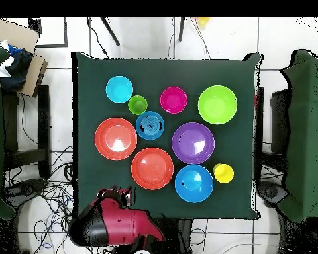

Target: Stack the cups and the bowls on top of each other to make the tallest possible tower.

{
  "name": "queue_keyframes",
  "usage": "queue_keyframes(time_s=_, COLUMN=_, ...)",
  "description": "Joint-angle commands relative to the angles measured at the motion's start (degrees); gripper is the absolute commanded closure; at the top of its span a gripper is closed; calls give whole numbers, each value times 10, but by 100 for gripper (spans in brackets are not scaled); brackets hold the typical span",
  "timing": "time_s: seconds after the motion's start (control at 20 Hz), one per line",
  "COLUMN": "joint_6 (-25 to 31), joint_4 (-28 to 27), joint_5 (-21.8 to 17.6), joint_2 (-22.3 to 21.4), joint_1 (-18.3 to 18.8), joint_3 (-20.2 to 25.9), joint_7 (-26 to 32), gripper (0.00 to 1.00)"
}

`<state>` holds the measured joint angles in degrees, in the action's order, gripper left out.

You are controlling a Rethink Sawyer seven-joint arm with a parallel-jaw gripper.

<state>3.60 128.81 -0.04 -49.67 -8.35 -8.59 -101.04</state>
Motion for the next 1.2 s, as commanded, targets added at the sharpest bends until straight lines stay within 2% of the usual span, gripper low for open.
queue_keyframes(time_s=0.05, joint_6=-45, joint_4=-35, joint_5=-3, joint_2=56, joint_1=-11, joint_3=10, joint_7=-93, gripper=0)
queue_keyframes(time_s=0.45, joint_6=-71, joint_4=-56, joint_5=13, joint_2=93, joint_1=-20, joint_3=7, joint_7=-100, gripper=0)
queue_keyframes(time_s=0.9, joint_6=-34, joint_4=-87, joint_5=26, joint_2=92, joint_1=-37, joint_3=-15, joint_7=-96, gripper=0)
queue_keyframes(time_s=1.2, joint_6=13, joint_4=-120, joint_5=35, joint_2=82, joint_1=-43, joint_3=-31, joint_7=-85, gripper=0)
